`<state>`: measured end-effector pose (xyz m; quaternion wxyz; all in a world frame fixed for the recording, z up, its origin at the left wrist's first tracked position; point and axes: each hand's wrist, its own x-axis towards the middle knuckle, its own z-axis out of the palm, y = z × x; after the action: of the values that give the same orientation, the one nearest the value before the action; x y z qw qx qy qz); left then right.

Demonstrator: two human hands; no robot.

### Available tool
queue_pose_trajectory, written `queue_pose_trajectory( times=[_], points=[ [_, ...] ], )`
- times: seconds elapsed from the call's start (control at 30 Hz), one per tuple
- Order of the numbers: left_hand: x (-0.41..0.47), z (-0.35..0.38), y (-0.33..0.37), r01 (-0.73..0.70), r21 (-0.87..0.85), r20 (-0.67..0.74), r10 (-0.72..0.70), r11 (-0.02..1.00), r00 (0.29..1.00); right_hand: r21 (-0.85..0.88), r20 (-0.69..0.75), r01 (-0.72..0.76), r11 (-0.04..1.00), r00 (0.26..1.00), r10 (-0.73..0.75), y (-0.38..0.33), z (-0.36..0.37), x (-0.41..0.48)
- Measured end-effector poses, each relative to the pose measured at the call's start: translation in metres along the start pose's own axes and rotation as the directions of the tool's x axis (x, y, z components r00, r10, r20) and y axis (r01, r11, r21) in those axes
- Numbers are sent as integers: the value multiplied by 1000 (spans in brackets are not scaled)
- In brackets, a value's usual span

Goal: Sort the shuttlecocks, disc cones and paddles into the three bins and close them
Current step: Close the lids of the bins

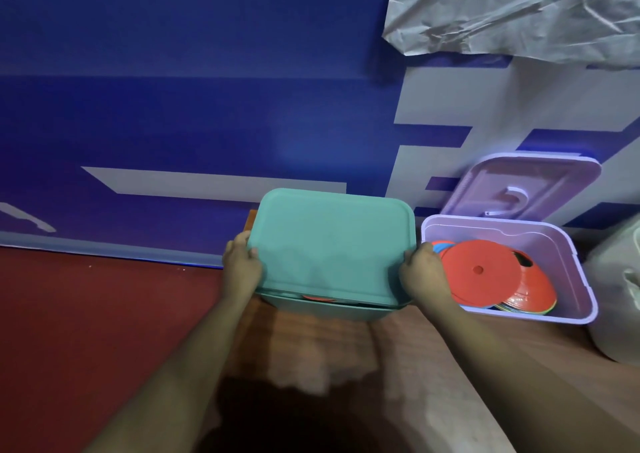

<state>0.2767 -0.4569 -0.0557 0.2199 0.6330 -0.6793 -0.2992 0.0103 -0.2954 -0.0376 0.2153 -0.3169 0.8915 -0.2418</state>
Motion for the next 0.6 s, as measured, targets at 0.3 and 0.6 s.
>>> queue_pose_trajectory(
  times=[0.3, 0.6],
  points=[
    [-41, -14, -36, -257, 4, 326, 242, 966, 914, -89, 168, 268, 959, 953, -251, 17, 7, -43],
    [-52, -10, -36, -338, -16, 158, 337, 941, 928, -112, 151, 331, 937, 938, -314, 30, 12, -56]
  ],
)
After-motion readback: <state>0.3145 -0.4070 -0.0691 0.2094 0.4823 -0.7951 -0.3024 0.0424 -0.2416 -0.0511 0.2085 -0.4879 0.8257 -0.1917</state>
